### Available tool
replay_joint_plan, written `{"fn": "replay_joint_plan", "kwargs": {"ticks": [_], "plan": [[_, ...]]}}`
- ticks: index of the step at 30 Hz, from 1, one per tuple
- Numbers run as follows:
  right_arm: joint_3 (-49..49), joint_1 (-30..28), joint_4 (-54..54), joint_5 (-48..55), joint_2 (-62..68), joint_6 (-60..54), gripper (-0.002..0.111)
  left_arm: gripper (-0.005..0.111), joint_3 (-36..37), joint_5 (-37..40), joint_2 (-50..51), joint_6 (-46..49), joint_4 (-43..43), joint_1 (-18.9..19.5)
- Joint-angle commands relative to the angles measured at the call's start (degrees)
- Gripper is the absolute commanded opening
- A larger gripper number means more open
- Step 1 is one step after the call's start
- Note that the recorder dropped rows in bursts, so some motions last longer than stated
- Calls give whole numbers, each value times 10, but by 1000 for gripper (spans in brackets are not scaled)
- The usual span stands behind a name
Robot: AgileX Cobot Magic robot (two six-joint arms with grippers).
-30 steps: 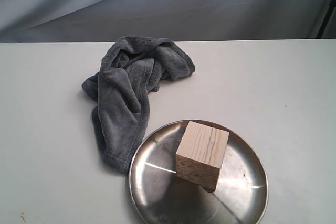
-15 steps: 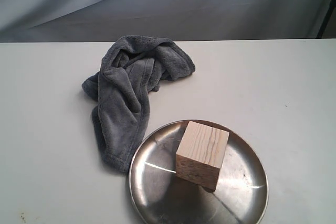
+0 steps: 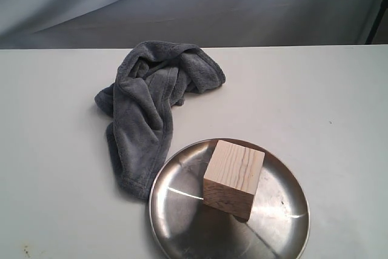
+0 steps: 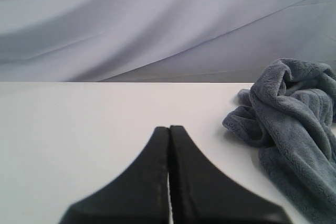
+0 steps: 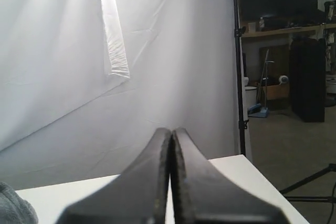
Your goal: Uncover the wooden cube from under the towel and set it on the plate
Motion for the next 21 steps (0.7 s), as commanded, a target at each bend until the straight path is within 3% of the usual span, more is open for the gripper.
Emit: {"fn": "replay_joint_plan", "kwargs": {"ticks": [1, 4, 11, 15, 21], "plan": [[60, -2, -11, -48, -2, -49, 0, 0, 2, -6, -2, 0, 1, 2], [90, -2, -11, -58, -2, -76, 0, 0, 2, -6, -2, 0, 1, 2], [90, -2, 17, 47, -2, -75, 0, 0, 2, -6, -2, 0, 1, 2], [90, -2, 101, 53, -2, -75, 0, 0, 2, -6, -2, 0, 1, 2], [90, -2, 114, 82, -2, -74, 0, 0, 2, -6, -2, 0, 1, 2]]}}
